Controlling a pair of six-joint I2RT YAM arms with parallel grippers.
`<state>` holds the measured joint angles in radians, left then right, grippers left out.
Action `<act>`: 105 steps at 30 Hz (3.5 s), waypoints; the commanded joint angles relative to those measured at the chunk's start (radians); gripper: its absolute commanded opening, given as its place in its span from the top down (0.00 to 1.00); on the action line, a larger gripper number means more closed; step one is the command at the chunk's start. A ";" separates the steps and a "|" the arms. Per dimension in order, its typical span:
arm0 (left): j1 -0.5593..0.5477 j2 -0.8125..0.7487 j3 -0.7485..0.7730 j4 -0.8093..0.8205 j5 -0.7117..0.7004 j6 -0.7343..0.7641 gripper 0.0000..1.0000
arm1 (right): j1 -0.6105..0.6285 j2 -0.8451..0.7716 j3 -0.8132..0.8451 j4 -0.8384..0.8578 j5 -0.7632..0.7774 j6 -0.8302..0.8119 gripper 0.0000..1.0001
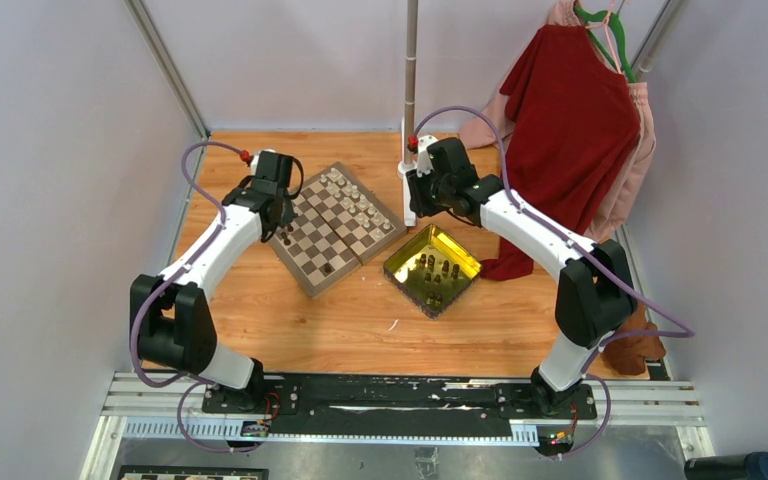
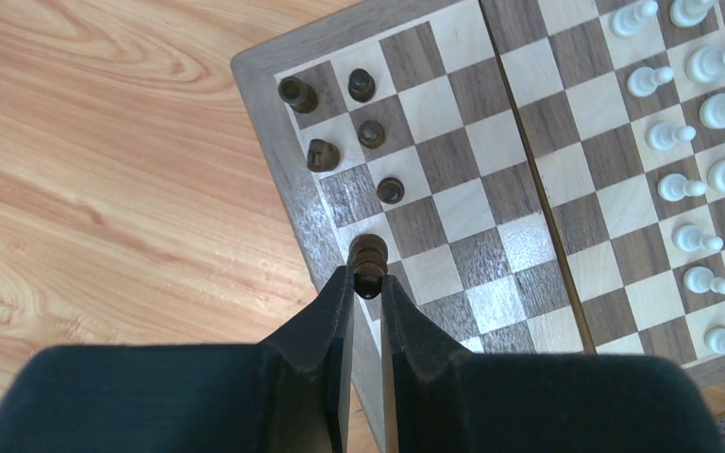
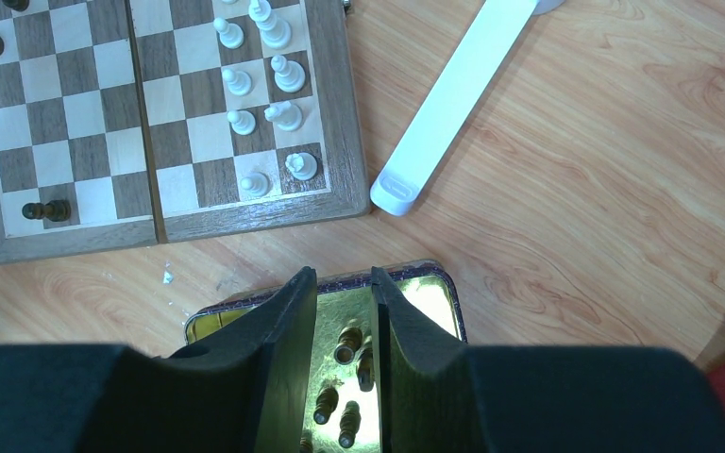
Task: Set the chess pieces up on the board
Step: Place the chess piece on the chessboard.
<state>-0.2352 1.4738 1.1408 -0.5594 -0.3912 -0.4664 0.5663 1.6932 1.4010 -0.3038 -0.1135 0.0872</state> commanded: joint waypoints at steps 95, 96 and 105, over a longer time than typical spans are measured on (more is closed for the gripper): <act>0.115 0.141 -0.026 0.118 0.024 0.021 0.63 | -0.020 0.036 0.007 0.005 -0.023 0.008 0.68; 0.115 0.141 -0.025 0.118 0.024 0.020 0.63 | -0.020 0.036 0.006 0.005 -0.023 0.008 0.68; 0.116 0.101 0.015 0.101 0.026 0.014 0.62 | -0.021 0.024 0.001 0.005 -0.016 0.005 0.68</act>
<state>-0.1318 1.6249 1.1095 -0.4477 -0.3515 -0.4522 0.5602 1.7176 1.4010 -0.2985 -0.1307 0.0910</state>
